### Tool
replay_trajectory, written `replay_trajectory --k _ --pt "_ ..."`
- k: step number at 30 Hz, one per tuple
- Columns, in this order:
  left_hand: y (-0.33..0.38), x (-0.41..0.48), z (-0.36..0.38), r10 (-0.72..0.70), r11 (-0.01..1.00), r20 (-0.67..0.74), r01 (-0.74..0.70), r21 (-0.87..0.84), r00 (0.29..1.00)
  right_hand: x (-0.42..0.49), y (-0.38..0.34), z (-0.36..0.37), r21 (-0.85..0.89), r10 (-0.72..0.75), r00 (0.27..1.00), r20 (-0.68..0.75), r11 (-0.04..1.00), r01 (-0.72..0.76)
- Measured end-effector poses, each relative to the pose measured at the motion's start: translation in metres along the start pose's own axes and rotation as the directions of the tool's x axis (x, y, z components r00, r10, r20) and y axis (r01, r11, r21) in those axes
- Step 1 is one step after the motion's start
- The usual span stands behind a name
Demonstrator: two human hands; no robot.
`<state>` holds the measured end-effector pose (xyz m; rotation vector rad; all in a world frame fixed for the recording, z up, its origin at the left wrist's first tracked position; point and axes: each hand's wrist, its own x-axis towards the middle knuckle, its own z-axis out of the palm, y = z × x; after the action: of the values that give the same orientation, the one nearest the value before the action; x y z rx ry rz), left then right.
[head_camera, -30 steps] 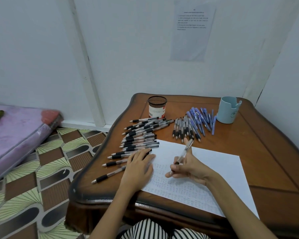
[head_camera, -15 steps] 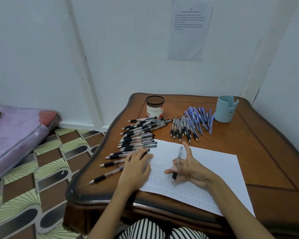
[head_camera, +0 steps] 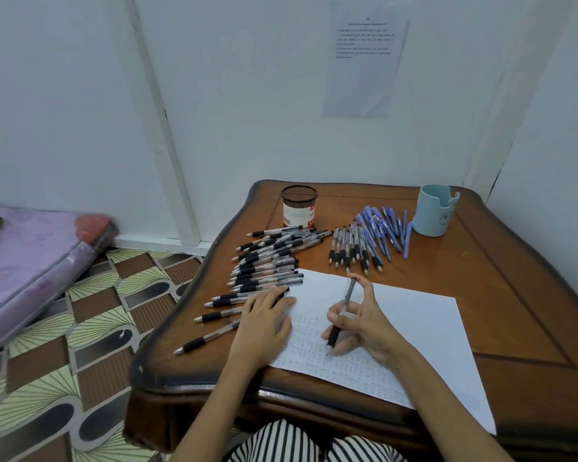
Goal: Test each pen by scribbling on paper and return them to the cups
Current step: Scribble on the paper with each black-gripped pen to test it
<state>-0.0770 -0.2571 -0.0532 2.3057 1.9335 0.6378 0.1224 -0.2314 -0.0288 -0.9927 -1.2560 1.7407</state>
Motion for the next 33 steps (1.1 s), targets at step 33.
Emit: replay_trajectory --k 33 --pt "-0.003 0.001 0.003 0.019 1.0 -0.037 -0.019 0.005 0.999 0.048 0.019 0.003 -0.449 -0.358 0.933 -0.019 0.837 0.312"
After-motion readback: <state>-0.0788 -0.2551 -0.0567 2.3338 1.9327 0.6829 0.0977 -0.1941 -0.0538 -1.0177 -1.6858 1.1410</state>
